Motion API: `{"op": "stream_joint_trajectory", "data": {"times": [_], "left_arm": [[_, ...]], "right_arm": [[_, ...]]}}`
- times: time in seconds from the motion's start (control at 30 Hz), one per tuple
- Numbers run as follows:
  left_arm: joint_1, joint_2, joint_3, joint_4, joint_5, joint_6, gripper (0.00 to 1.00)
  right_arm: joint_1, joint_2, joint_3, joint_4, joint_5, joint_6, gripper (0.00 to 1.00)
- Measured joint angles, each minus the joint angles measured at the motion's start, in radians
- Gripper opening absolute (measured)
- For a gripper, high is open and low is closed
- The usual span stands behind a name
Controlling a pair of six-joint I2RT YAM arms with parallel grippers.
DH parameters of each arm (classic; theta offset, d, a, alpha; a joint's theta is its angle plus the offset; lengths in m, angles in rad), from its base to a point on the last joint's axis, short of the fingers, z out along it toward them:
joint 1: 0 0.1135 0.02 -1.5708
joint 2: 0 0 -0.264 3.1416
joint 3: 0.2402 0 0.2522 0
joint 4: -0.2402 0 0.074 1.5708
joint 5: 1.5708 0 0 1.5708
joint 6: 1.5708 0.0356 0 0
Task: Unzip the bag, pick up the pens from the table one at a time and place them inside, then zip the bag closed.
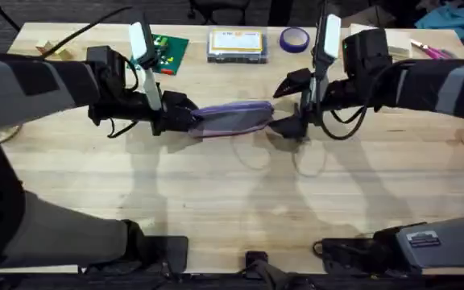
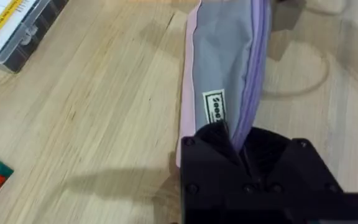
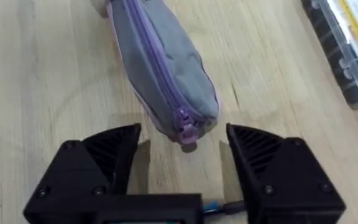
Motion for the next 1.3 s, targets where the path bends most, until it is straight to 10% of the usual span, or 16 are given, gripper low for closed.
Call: {"op": "stream_joint_trajectory", "data": {"times": [0.3, 1.3], "left_arm": [[0.000, 0.000, 0.000, 0.000, 0.000, 0.000, 0.043], [0.001, 0.000, 0.001, -0.005, 0.004, -0.003, 0.043]], "right_arm": [[0.001, 0.010, 0.000, 0.002, 0.000, -0.006, 0.046], [0.009, -0.138, 0.000, -0.004, 0.023, -0.006, 0.033]]}}
